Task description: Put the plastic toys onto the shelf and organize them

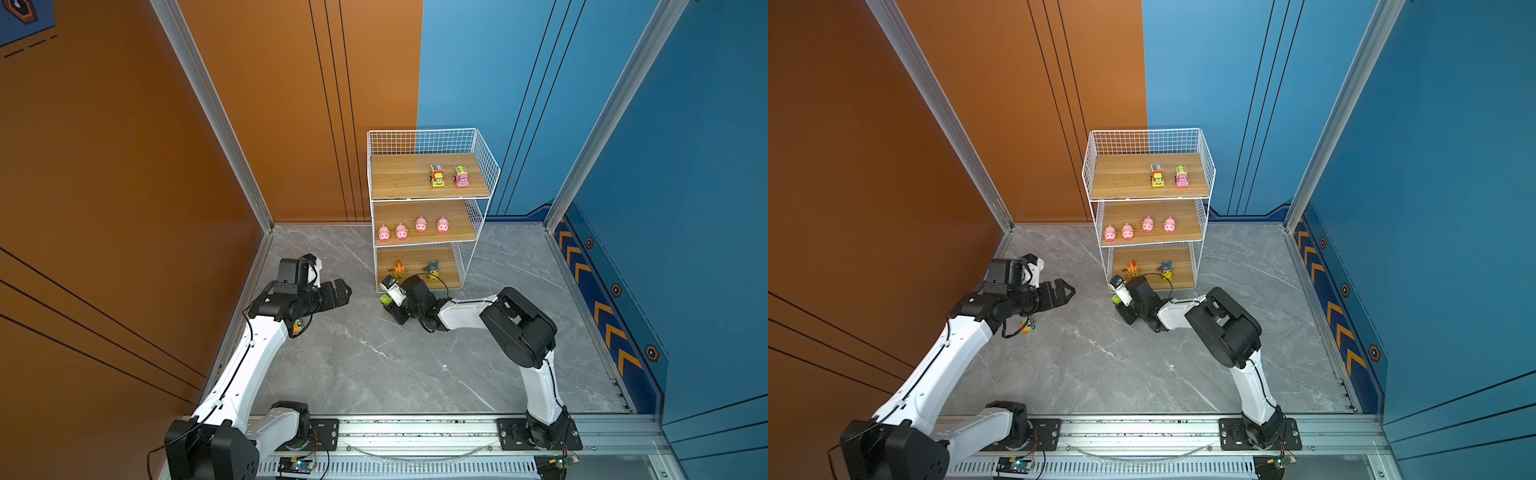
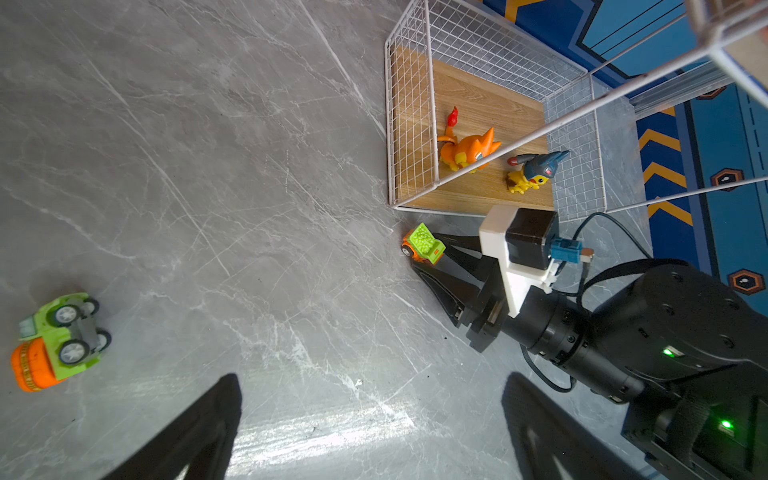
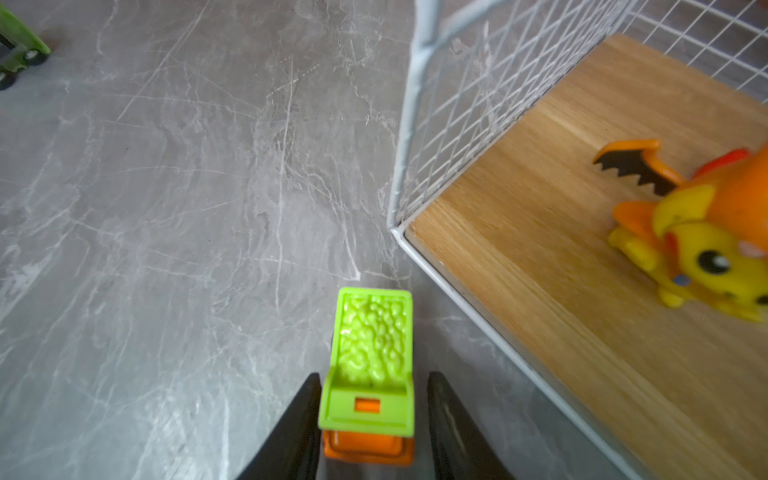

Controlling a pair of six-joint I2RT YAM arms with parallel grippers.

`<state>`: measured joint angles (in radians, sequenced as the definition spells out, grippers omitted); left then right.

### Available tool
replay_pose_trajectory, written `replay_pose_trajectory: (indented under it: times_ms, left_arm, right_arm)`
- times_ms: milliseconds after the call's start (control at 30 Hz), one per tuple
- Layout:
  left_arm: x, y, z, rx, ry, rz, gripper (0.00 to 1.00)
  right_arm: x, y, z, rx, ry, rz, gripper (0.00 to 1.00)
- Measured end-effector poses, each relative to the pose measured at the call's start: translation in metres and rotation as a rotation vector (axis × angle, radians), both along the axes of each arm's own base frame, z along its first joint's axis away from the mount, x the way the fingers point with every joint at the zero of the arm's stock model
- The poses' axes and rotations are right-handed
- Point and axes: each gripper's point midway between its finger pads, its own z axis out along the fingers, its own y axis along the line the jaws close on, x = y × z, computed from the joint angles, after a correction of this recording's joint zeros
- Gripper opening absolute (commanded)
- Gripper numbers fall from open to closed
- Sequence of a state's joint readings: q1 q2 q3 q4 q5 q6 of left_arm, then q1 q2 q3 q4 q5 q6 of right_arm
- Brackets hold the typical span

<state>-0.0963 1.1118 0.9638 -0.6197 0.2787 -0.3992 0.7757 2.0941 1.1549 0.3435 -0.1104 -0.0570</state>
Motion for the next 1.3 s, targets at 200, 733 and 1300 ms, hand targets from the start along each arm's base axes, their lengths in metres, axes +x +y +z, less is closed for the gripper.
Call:
replay_pose_trajectory:
  times_ms: [200, 733, 1300]
  left_arm:
    - [0.000, 0.000, 0.000, -0.002, 0.000, -0.002, 0.99]
    - [0.000, 0.000, 0.000, -0.002, 0.000, -0.002, 0.99]
    - [0.000, -0.001, 0.000, -0.002, -0.001, -0.002, 0.99]
  right_arm:
    - [0.006, 0.004, 0.001, -0.004, -0.016, -0.028, 0.44]
    - [0.009, 0.002, 0.002, 0.026, -0.032, -0.065, 0.44]
    - [0.002, -0.004, 0.014, 0.140, -0.081, -0.081, 0.48]
